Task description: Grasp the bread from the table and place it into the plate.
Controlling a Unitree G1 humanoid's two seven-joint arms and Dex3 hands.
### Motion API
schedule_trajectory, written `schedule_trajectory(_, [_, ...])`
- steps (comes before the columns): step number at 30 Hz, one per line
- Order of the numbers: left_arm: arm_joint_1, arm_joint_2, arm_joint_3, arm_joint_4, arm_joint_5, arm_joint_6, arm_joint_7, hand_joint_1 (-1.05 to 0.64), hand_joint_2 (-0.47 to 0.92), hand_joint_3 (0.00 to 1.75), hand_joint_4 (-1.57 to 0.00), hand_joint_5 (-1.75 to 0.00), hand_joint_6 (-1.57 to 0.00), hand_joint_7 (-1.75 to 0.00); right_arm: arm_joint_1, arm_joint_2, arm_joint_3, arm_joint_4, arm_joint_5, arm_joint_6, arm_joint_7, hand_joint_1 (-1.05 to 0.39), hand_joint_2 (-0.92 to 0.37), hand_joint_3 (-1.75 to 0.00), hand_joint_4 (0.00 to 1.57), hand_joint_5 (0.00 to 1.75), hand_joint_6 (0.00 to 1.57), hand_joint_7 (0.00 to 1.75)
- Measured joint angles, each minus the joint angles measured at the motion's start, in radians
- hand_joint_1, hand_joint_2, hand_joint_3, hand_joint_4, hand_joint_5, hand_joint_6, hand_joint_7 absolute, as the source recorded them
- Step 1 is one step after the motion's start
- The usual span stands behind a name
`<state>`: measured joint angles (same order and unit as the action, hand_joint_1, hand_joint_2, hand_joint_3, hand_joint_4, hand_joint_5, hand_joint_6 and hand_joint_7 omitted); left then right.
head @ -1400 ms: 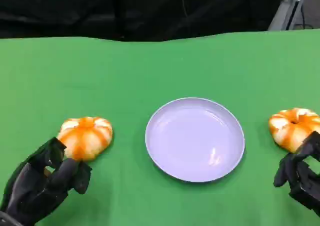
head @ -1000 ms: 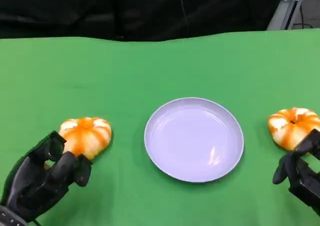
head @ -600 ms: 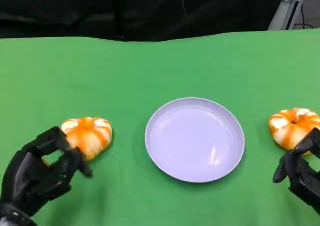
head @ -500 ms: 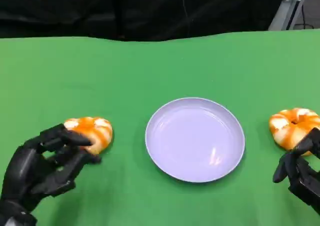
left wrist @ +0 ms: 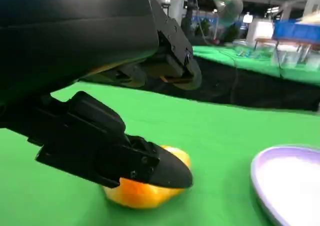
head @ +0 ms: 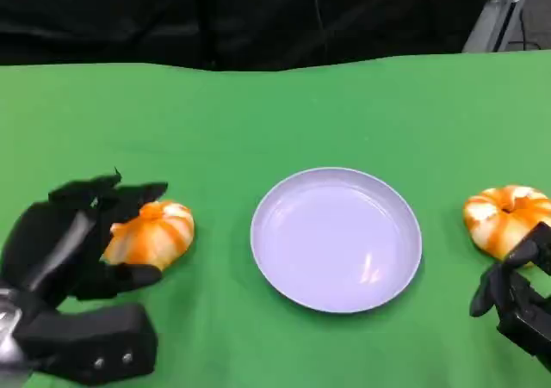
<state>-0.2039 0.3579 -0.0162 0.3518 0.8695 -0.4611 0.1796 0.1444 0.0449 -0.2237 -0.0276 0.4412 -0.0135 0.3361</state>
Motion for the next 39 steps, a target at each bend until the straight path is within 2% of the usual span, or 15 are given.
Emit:
schedule_trajectory(6, [-0.117,0.030,-0.142,0.138,0.072,0.158,0.007,-0.92,0.92,0.08,-0.24,-0.01,-0.42,-0.01,-0.005,0.000,-0.002,0.008,0.000,-0.002,-0.002,-0.06,-0.55,-1.19,0.84,1.75,0.75,1.54])
schedule_trajectory(16, [-0.300,0.033,-0.302,0.460,0.042,0.192,0.066,-0.95,0.92,0.20,-0.28,-0.02,-0.39,0.00,-0.012,0.002,-0.001,0.017,0.000,-0.006,-0.003,-0.06,-0.54,-1.20,0.84,1.75,0.75,1.53])
schedule_trajectory(33, [-0.442,-0.016,-0.445,0.712,-0.056,0.207,0.048,-0.95,0.92,0.29,-0.34,-0.02,-0.40,0.00,-0.016,0.002,0.001,0.022,-0.003,-0.011,-0.002,-0.07,-0.56,-1.17,0.82,1.75,0.74,1.53])
schedule_trajectory(39, [-0.460,-0.029,-0.464,0.752,-0.086,0.203,0.044,-0.84,0.92,0.28,-0.39,-0.03,-0.44,-0.02,-0.016,0.002,0.002,0.022,-0.003,-0.014,-0.002,-0.08,-0.56,-1.15,0.81,1.75,0.74,1.52])
